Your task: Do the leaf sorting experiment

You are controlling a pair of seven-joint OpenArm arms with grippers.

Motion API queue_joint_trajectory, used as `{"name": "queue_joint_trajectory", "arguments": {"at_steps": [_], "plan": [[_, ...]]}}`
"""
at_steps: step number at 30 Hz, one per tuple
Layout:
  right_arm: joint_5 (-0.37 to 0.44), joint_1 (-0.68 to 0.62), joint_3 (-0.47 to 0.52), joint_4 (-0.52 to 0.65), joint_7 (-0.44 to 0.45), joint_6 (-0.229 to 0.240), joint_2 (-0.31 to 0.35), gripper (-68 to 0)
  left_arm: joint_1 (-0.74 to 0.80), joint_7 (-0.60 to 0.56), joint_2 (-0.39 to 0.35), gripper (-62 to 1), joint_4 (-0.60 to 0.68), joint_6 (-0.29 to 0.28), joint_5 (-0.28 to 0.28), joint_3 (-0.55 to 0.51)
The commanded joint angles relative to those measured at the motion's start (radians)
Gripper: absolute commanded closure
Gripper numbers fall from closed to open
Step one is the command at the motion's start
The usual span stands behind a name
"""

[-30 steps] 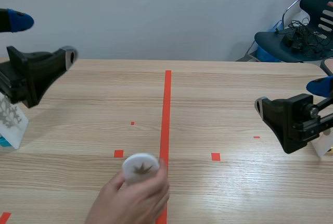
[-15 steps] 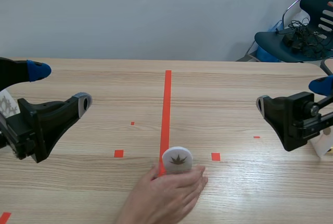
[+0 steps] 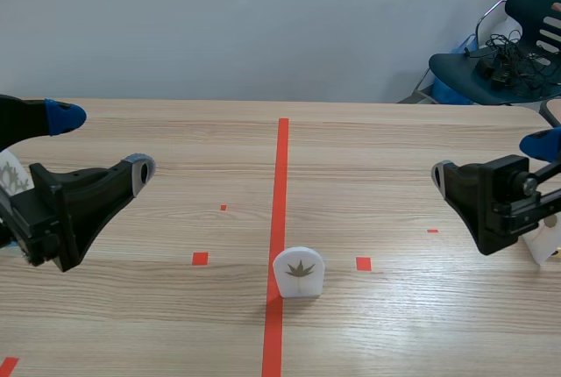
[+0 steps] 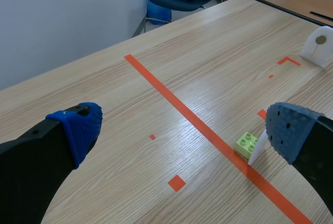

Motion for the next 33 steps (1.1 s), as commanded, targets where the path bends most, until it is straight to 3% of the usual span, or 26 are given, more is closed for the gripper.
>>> {"name": "queue_joint_trajectory", "arguments": {"at_steps": [1,6,8,11,15,18,24,28,33], "plan": [[0.007,0.014,0.003,-0.001,0.014,0.004,0.013,-67.9,-0.011,-0.016,0.002,-62.3,-0.002,-0.002,-0.01,0.003],[-0.09,0.014,-0.057,-0.015,0.033,0.112,0.013,-67.9,-0.011,-0.016,0.002,-62.3,-0.002,-0.002,-0.01,0.003],[-0.13,0.014,-0.108,-0.044,0.085,0.164,0.013,-67.9,-0.011,-0.016,0.002,-62.3,-0.002,-0.002,-0.01,0.003],[-0.225,0.039,-0.196,-0.105,0.17,0.201,0.013,-67.9,-0.011,-0.016,0.002,-62.3,-0.002,-0.002,-0.01,0.003],[-0.379,0.119,-0.325,-0.233,0.29,0.204,0.006,-67.9,-0.011,-0.016,0.002,-62.3,-0.002,-0.002,-0.01,0.003],[-0.467,0.205,-0.394,-0.359,0.372,0.204,-0.044,-67.9,-0.011,-0.016,0.002,-62.3,-0.002,-0.002,-0.01,0.003],[-0.528,0.369,-0.496,-0.608,0.458,0.221,-0.172,-67.9,-0.011,-0.016,0.002,-62.3,-0.002,-0.002,-0.01,0.003],[-0.549,0.42,-0.557,-0.696,0.472,0.233,-0.219,-67.0,-0.011,-0.016,0.002,-62.3,-0.002,-0.002,-0.01,0.003],[-0.558,0.418,-0.571,-0.7,0.479,0.232,-0.222,-37.9,-0.011,-0.016,0.002,-62.3,-0.002,-0.002,-0.01,0.003]]}}
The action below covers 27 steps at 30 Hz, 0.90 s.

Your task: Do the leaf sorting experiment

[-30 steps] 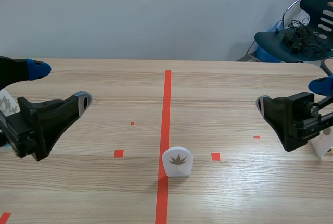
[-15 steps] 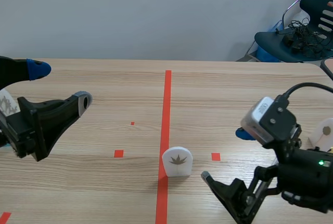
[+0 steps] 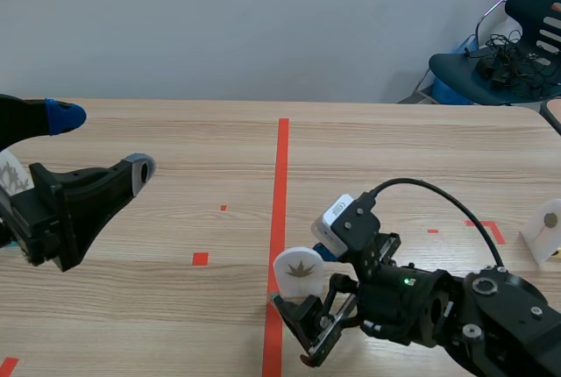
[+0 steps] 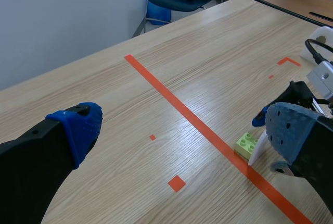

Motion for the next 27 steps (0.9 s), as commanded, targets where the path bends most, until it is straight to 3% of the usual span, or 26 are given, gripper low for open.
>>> {"name": "queue_joint_trajectory", "arguments": {"at_steps": [1,8,13,19,23,27], "plan": [[0.01,0.0,0.023,0.043,0.014,-0.003,0.023,-32.4,-0.011,-0.016,0.002,-62.3,-0.002,-0.002,-0.01,0.003],[0.003,-0.001,0.063,0.071,0.002,-0.003,0.024,-3.8,-0.011,-0.016,0.002,-62.3,-0.002,-0.002,-0.01,0.003],[0.077,-0.058,0.175,0.246,-0.084,0.004,0.052,-2.9,-0.011,-0.016,0.002,-62.3,-0.002,-0.002,-0.01,0.003],[0.206,-0.243,0.439,0.497,-0.206,0.003,0.079,-2.8,-0.011,-0.016,0.002,-62.3,-0.002,-0.002,-0.01,0.003],[0.293,-0.349,0.639,0.534,-0.214,0.001,0.077,-2.8,-0.011,-0.016,0.002,-62.3,-0.002,-0.002,-0.01,0.003],[0.294,-0.369,0.776,0.503,-0.243,-0.064,0.076,-2.8,-0.011,-0.016,0.002,-62.3,-0.002,-0.002,-0.01,0.003]]}}
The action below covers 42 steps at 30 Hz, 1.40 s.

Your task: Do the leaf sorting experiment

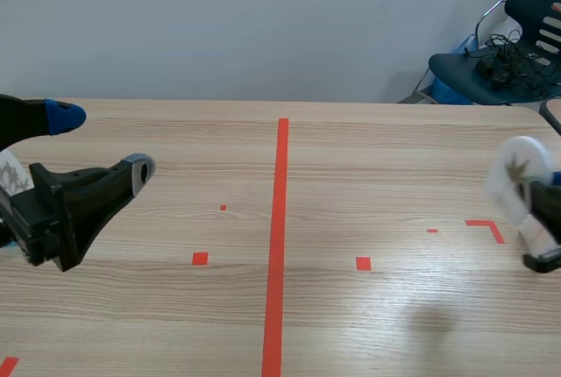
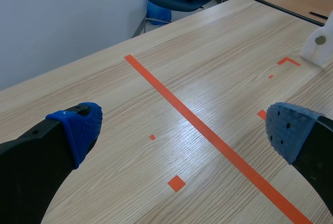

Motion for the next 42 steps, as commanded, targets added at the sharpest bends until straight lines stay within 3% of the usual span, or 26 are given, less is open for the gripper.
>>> {"name": "queue_joint_trajectory", "arguments": {"at_steps": [1,14,21,27,31,35,38,42], "plan": [[0.008,0.04,0.005,-0.05,0.024,-0.013,0.006,-2.8,-0.011,-0.016,0.002,-62.3,-0.001,-0.002,-0.01,0.003],[0.023,0.238,0.028,-0.473,0.067,-0.018,0.006,-2.8,-0.011,-0.019,0.002,-62.3,-0.001,-0.002,-0.01,0.003],[0.014,0.255,0.028,-0.567,0.145,-0.032,0.006,-3.5,-0.011,-0.019,0.003,-62.3,-0.001,-0.002,-0.01,0.003],[-0.017,0.254,0.028,-0.588,0.146,-0.074,0.006,-18.6,-0.011,-0.019,0.003,-62.3,-0.001,-0.002,-0.01,0.003],[-0.023,0.253,0.028,-0.588,0.181,-0.071,0.008,-30.5,-0.011,-0.019,0.003,-62.3,-0.001,-0.002,-0.01,0.003],[-0.023,0.253,0.044,-0.582,0.253,0.002,0.015,-43.0,-0.011,-0.019,0.003,-62.3,-0.001,-0.002,-0.01,0.003],[-0.016,0.246,0.094,-0.552,0.253,0.068,0.021,-48.8,-0.012,-0.02,0.003,-62.3,-0.001,-0.002,-0.01,0.003],[0.082,0.203,0.19,-0.47,0.226,0.173,0.034,-52.1,-0.012,-0.021,0.003,-62.3,-0.001,-0.002,-0.01,0.003]]}}
